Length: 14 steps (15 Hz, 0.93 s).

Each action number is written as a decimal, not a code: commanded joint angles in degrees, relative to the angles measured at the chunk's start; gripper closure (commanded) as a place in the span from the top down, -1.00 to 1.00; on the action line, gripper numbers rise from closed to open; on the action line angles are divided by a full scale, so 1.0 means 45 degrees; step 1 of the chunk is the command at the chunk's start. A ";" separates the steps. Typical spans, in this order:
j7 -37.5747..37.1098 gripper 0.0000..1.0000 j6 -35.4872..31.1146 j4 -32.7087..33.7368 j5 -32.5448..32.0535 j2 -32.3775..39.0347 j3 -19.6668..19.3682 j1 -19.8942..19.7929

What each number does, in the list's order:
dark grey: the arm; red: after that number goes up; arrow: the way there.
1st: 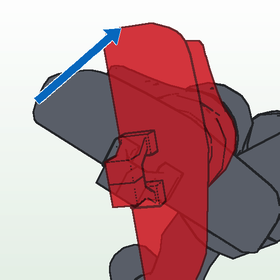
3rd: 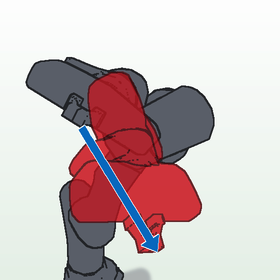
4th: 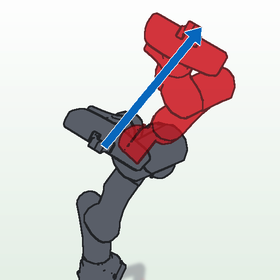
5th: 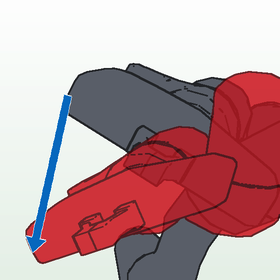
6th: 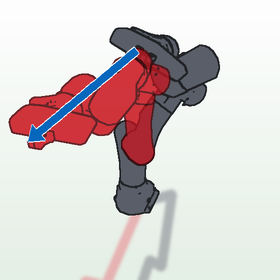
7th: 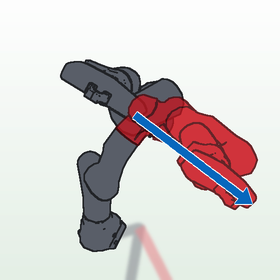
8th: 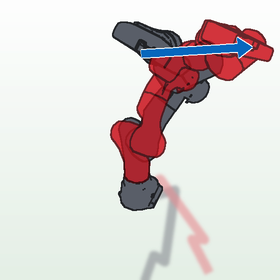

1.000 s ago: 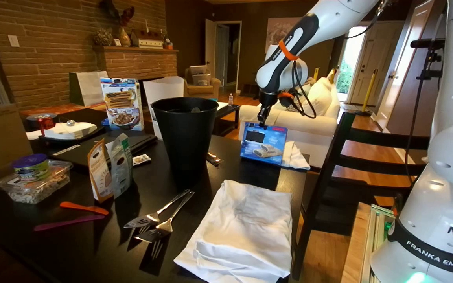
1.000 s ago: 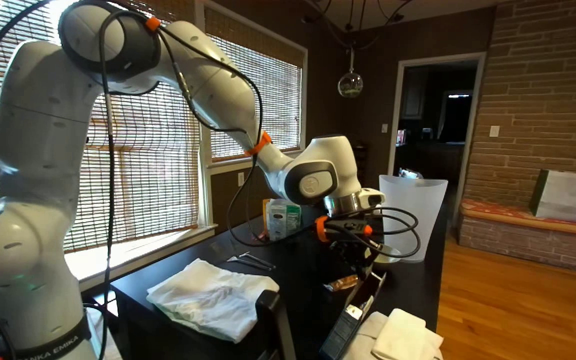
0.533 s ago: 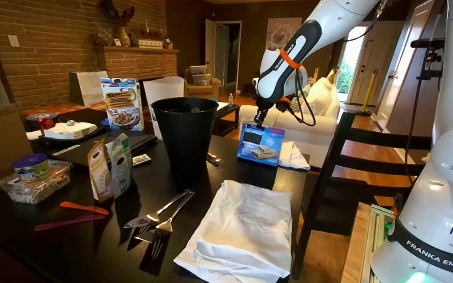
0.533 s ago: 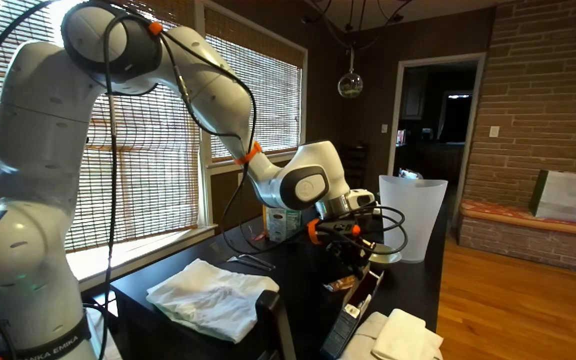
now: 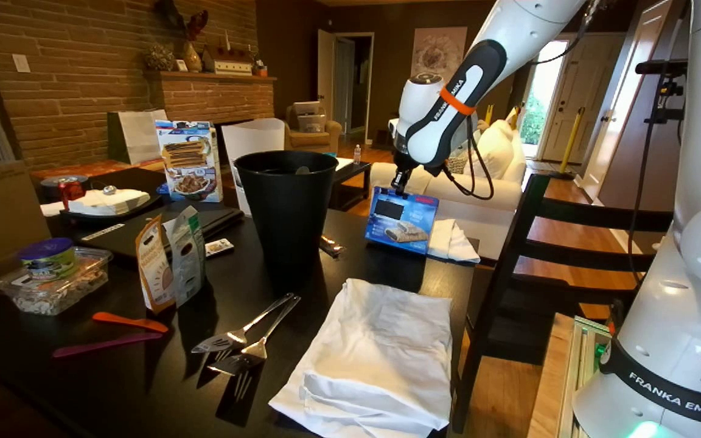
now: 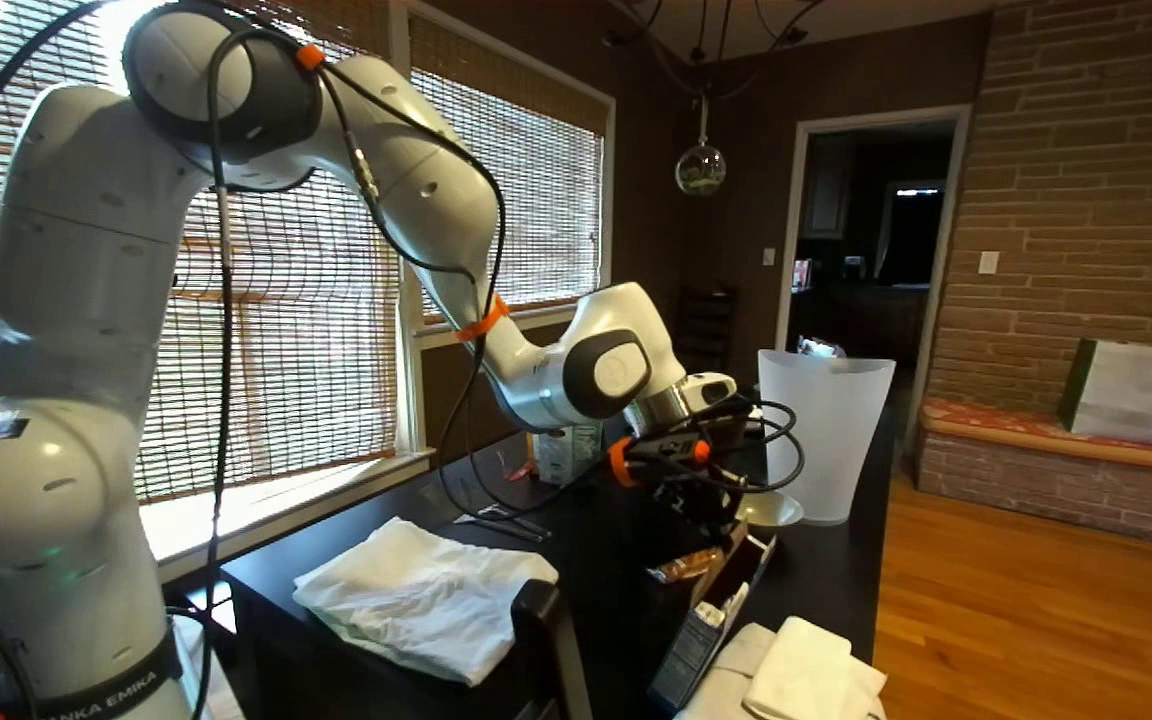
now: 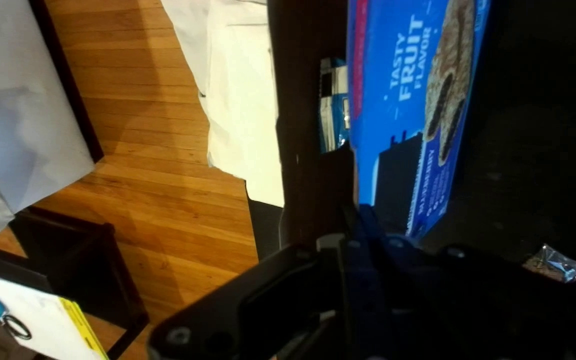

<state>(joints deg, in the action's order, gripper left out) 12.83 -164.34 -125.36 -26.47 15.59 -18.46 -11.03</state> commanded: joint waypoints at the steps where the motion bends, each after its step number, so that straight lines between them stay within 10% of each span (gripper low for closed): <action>1: -0.1494 -1.00 -0.0429 -0.0296 -0.1838 -0.0210 -0.0937 0.0833; 14: -0.4259 -1.00 0.0457 -0.0418 -0.4179 -0.0266 -0.0991 0.1467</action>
<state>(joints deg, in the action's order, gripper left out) -2.42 -162.90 -126.18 -41.31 15.61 -22.44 -5.09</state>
